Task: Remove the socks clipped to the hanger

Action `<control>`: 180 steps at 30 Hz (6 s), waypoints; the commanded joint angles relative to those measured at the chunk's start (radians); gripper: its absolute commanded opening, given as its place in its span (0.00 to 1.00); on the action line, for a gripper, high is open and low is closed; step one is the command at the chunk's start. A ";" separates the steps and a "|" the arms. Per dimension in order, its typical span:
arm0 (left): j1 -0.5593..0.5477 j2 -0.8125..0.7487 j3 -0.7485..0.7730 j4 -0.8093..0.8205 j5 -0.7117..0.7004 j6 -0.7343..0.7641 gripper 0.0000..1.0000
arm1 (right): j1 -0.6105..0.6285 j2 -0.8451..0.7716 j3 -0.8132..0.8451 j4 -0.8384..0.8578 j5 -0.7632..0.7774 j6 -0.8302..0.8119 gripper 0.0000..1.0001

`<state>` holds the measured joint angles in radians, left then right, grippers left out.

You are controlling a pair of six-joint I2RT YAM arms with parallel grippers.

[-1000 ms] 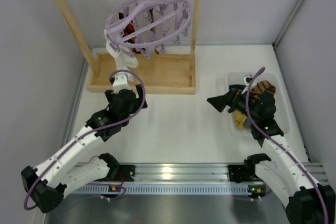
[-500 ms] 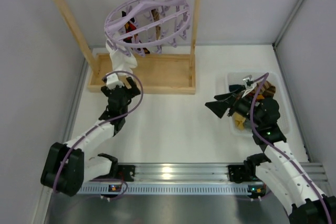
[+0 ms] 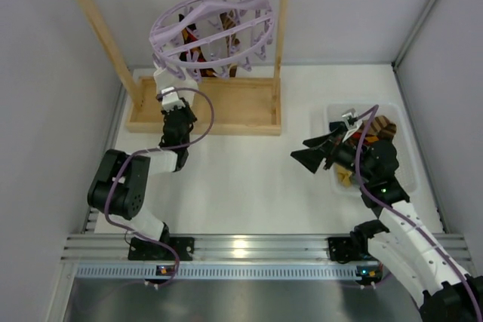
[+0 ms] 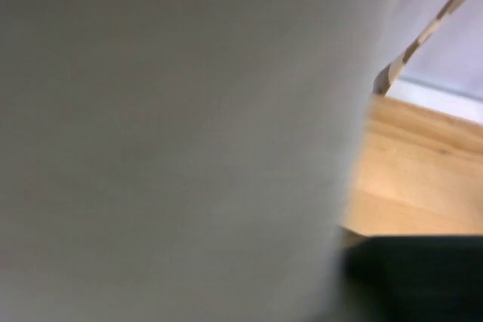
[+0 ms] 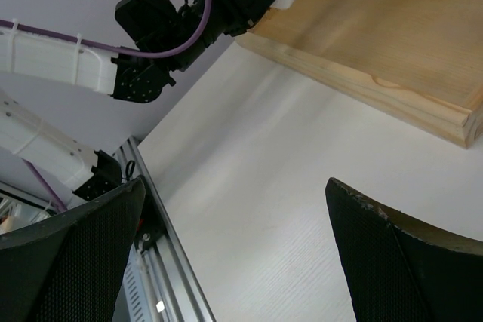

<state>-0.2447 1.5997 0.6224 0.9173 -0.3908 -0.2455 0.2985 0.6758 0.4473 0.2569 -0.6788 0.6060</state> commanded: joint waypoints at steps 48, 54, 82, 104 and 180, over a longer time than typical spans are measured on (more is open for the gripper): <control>-0.886 0.051 0.278 0.051 -0.885 0.647 0.00 | 0.321 0.310 0.919 -0.738 0.525 -0.251 0.87; -0.887 0.169 0.390 0.051 -0.852 0.707 0.00 | 0.584 0.519 1.129 -0.855 0.934 -0.330 0.86; -0.973 0.347 0.639 0.052 -0.818 0.919 0.00 | 0.850 1.185 1.685 -0.722 1.733 -0.841 0.73; -0.987 0.238 0.534 0.052 -0.786 0.833 0.00 | 0.791 1.248 1.645 -0.456 1.822 -1.034 0.56; -1.210 -0.154 0.508 -0.646 -0.086 0.089 0.00 | 0.766 0.015 0.898 -1.205 1.596 -0.218 0.99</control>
<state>-1.4658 1.3563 0.9977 0.2974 -0.5488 -0.1761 1.0763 0.7364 1.3724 -0.8478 0.8131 0.3027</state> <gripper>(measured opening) 0.016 0.993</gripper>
